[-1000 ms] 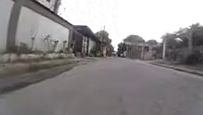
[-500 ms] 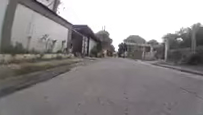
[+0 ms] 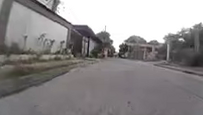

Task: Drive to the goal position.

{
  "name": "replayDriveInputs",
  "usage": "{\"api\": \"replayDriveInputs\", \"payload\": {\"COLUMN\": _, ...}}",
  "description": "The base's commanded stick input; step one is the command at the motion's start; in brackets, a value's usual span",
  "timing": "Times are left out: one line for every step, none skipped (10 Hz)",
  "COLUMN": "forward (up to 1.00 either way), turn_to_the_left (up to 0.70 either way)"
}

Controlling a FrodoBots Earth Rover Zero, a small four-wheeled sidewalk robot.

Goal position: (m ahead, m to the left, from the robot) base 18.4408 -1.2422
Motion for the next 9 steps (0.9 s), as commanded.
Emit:
{"api": "replayDriveInputs", "payload": {"forward": 0.7, "turn_to_the_left": 0.0}}
{"api": "replayDriveInputs", "payload": {"forward": 0.7, "turn_to_the_left": 0.0}}
{"api": "replayDriveInputs", "payload": {"forward": 0.7, "turn_to_the_left": 0.0}}
{"api": "replayDriveInputs", "payload": {"forward": 0.7, "turn_to_the_left": 0.0}}
{"api": "replayDriveInputs", "payload": {"forward": 0.7, "turn_to_the_left": 0.0}}
{"api": "replayDriveInputs", "payload": {"forward": 0.7, "turn_to_the_left": 0.0}}
{"api": "replayDriveInputs", "payload": {"forward": 0.7, "turn_to_the_left": 0.0}}
{"api": "replayDriveInputs", "payload": {"forward": 0.7, "turn_to_the_left": 0.0}}
{"api": "replayDriveInputs", "payload": {"forward": 0.7, "turn_to_the_left": 0.0}}
